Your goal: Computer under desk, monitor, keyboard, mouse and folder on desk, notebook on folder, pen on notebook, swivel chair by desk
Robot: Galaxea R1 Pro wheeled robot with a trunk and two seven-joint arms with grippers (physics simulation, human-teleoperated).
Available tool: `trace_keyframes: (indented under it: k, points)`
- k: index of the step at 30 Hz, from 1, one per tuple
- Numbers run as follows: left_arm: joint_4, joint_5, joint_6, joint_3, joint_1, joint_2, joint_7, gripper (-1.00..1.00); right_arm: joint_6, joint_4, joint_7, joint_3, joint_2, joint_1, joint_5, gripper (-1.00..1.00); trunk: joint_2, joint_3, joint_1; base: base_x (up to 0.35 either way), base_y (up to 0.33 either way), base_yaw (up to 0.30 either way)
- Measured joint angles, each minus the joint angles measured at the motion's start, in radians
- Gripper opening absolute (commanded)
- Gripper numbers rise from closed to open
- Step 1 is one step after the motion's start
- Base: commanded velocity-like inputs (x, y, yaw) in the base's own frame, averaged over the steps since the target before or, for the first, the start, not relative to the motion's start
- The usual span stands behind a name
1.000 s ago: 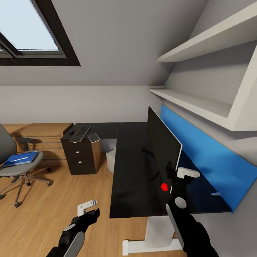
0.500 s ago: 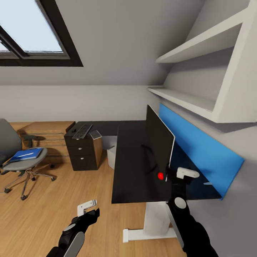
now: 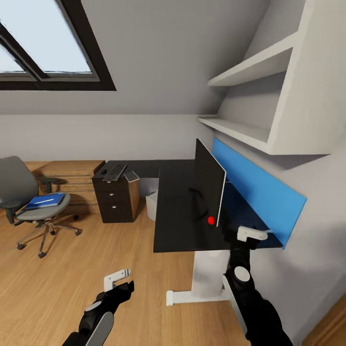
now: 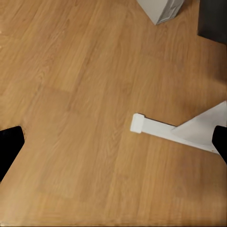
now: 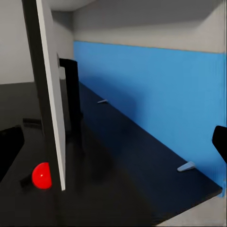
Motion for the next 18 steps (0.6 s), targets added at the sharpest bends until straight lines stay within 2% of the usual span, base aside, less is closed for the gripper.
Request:
trace_keyframes:
  k: [10,16,17,18]
  points:
    - [0.05,0.0,0.001,0.002,0.0,0.0,-0.002,1.0,0.0,0.06,0.001,0.004,0.003,0.0,0.0,1.0,0.0,0.0,0.0,-0.337,0.0,0.0]
    - [0.092,-0.012,-0.004,-0.001,0.0,-0.012,-0.005,1.0,-0.001,0.093,0.001,0.006,0.005,0.0,-0.002,1.0,0.0,0.0,0.0,-0.331,0.0,0.0]
    - [0.139,-0.01,-0.064,-0.002,0.0,-0.014,-0.008,1.0,-0.041,0.172,0.0,0.005,0.002,0.001,-0.007,1.0,0.0,0.0,0.0,-0.287,0.0,0.0]
    - [0.159,-0.01,-0.081,-0.002,0.0,-0.014,-0.009,1.0,-0.056,0.193,-0.001,0.005,0.002,0.001,-0.005,1.0,0.0,0.0,0.0,-0.216,0.0,0.0]
